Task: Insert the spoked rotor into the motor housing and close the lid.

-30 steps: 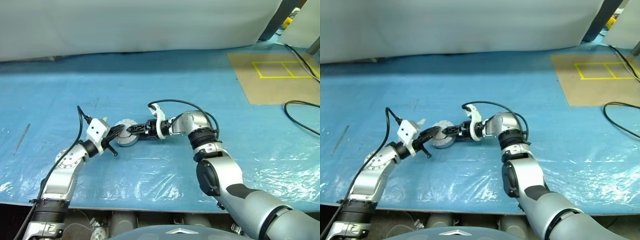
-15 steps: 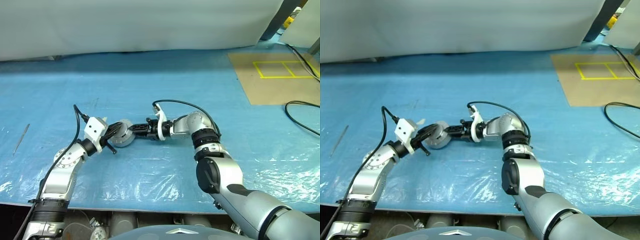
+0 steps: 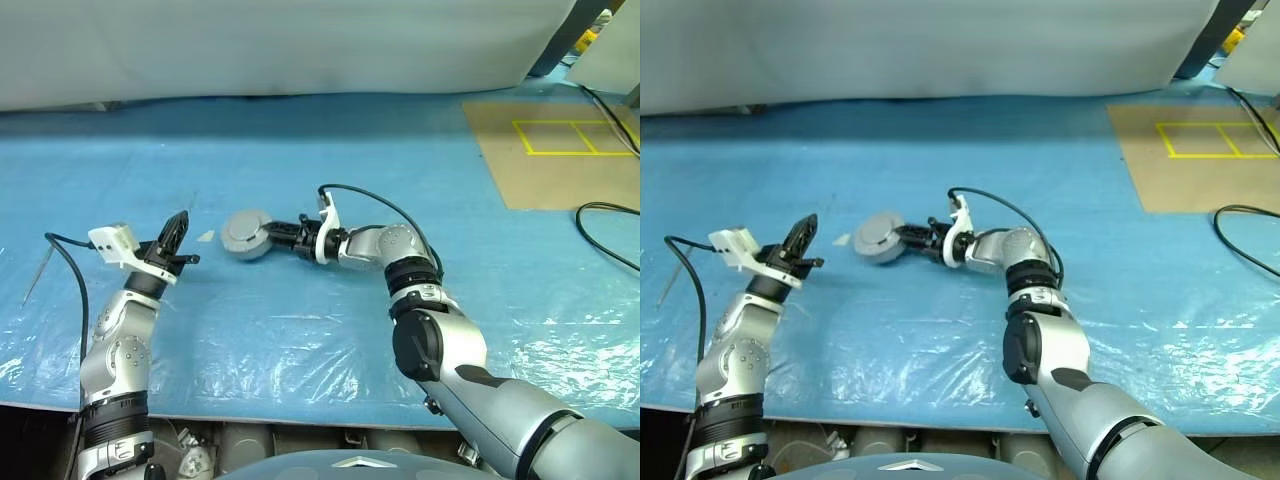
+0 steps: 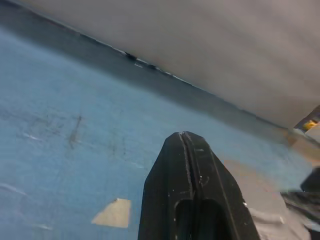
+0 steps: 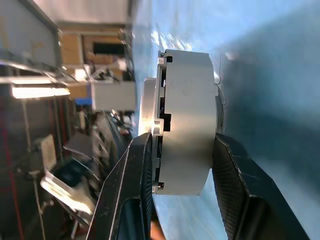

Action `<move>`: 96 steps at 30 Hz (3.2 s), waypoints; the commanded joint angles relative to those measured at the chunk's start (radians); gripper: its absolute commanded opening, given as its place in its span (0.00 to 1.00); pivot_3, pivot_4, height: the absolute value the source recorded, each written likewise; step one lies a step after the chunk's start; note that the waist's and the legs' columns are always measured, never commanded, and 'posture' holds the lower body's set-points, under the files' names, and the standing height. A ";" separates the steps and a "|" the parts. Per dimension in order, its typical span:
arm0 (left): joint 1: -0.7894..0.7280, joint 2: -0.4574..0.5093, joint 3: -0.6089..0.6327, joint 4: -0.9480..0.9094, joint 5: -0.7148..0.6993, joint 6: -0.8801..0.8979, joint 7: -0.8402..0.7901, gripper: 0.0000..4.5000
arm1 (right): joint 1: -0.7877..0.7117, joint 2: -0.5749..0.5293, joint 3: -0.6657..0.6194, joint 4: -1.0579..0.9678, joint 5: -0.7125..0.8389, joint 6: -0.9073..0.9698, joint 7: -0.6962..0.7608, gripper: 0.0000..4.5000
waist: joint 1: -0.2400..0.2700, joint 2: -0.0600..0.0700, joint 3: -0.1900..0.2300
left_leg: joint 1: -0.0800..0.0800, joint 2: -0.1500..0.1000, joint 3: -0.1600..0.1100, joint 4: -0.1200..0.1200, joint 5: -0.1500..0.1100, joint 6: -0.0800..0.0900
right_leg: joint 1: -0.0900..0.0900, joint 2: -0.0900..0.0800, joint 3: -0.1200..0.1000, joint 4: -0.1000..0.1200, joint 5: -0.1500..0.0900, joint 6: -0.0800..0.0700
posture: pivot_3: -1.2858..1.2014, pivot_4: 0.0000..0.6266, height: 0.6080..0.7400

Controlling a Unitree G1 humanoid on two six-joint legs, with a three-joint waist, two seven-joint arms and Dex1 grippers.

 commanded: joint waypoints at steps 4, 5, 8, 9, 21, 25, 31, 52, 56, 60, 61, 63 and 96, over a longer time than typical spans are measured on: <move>0.003 -0.070 -0.019 -0.092 -0.158 0.116 0.031 0.13 | -0.084 0.047 -0.040 -0.022 0.119 -0.084 0.038 0.29 | 0.003 -0.001 0.001 | -0.004 0.001 -0.001 0.005 0.000 0.000 | -0.001 0.000 -0.002 0.001 0.000 0.000 | 0.52 0.24 1.00; 0.000 -0.085 -0.022 -0.091 -0.166 0.120 0.038 0.20 | -0.086 0.046 -0.031 -0.026 0.121 -0.092 0.046 0.29 | 0.004 -0.002 0.001 | -0.004 0.001 -0.001 0.005 0.000 0.000 | -0.001 0.000 -0.002 0.001 0.000 0.001 | 0.52 0.24 1.00; -0.015 -0.134 -0.017 -0.097 -0.210 0.125 0.069 0.43 | -0.089 0.047 -0.023 -0.033 0.140 -0.094 0.055 0.29 | 0.005 -0.003 0.002 | -0.003 0.001 -0.001 0.005 0.000 0.000 | -0.001 0.000 -0.002 0.002 0.002 0.002 | 0.52 0.24 1.00; -0.020 -0.146 -0.014 -0.102 -0.232 0.132 0.075 0.50 | -0.089 0.047 -0.019 -0.036 0.143 -0.091 0.059 0.29 | 0.004 -0.003 0.002 | -0.003 0.001 -0.001 0.005 0.000 0.000 | -0.001 0.000 -0.002 0.002 0.002 0.002 | 0.52 0.24 1.00; -0.044 -0.212 -0.013 -0.117 -0.387 0.181 0.169 1.00 | -0.064 0.057 0.045 -0.080 0.174 -0.041 0.096 0.29 | 0.005 -0.004 0.003 | -0.003 0.000 -0.002 0.006 0.000 0.000 | 0.001 0.000 -0.002 0.002 0.004 0.003 | 0.52 0.24 1.00; -0.078 -0.225 -0.017 -0.098 -0.398 0.180 0.194 1.00 | -0.055 0.059 0.064 -0.102 0.193 0.000 0.119 0.29 | 0.007 -0.006 0.003 | -0.003 0.000 -0.003 0.007 0.000 0.000 | 0.001 0.000 -0.002 0.002 0.004 0.003 | 0.52 0.24 1.00; -0.126 -0.245 -0.025 -0.066 -0.392 0.167 0.197 1.00 | -0.030 0.058 0.122 -0.155 0.198 0.054 0.154 0.29 | 0.009 -0.006 0.004 | -0.002 0.000 -0.003 0.008 0.000 0.000 | 0.003 0.000 -0.002 0.002 0.005 0.004 | 0.52 0.24 1.00; -0.174 -0.289 0.009 -0.033 -0.372 0.049 0.215 0.63 | -0.034 0.041 0.130 -0.106 0.179 -0.029 0.130 0.29 | 0.023 -0.007 0.004 | -0.003 0.000 -0.004 0.012 0.000 0.000 | 0.003 0.000 -0.002 0.004 0.005 0.005 | 0.52 0.24 1.00; -0.174 -0.282 -0.011 -0.023 -0.343 0.045 0.197 0.63 | -0.037 0.038 0.132 -0.100 0.178 -0.038 0.129 0.29 | 0.023 -0.007 0.004 | -0.003 0.000 -0.004 0.012 0.000 0.000 | 0.003 0.000 -0.002 0.004 0.005 0.005 | 0.52 0.24 1.00; -0.170 -0.277 -0.023 -0.023 -0.332 0.045 0.185 0.63 | -0.037 0.039 0.133 -0.099 0.180 -0.037 0.131 0.29 | 0.023 -0.007 0.004 | -0.003 0.000 -0.004 0.012 0.000 0.000 | 0.003 0.000 -0.002 0.005 0.005 0.005 | 0.52 0.24 1.00; -0.171 -0.276 -0.024 -0.022 -0.331 0.044 0.184 0.63 | -0.038 0.040 0.133 -0.098 0.180 -0.038 0.131 0.29 | 0.023 -0.007 0.004 | -0.003 0.000 -0.004 0.012 0.000 0.000 | 0.003 0.000 -0.002 0.005 0.005 0.005 | 0.52 0.24 1.00; -0.172 -0.276 -0.027 -0.024 -0.330 0.044 0.186 0.63 | -0.038 0.041 0.134 -0.096 0.179 -0.040 0.132 0.29 | 0.023 -0.007 0.004 | -0.003 0.000 -0.004 0.012 0.000 0.000 | 0.003 0.000 -0.002 0.005 0.005 0.005 | 0.52 0.24 1.00; -0.190 -0.302 -0.002 -0.027 -0.397 0.050 0.231 0.67 | -0.043 0.038 0.135 -0.083 0.175 -0.055 0.130 0.29 | 0.024 -0.008 0.005 | -0.002 0.000 -0.004 0.020 0.000 0.000 | 0.003 -0.002 -0.001 0.015 0.005 0.004 | 0.52 0.24 1.00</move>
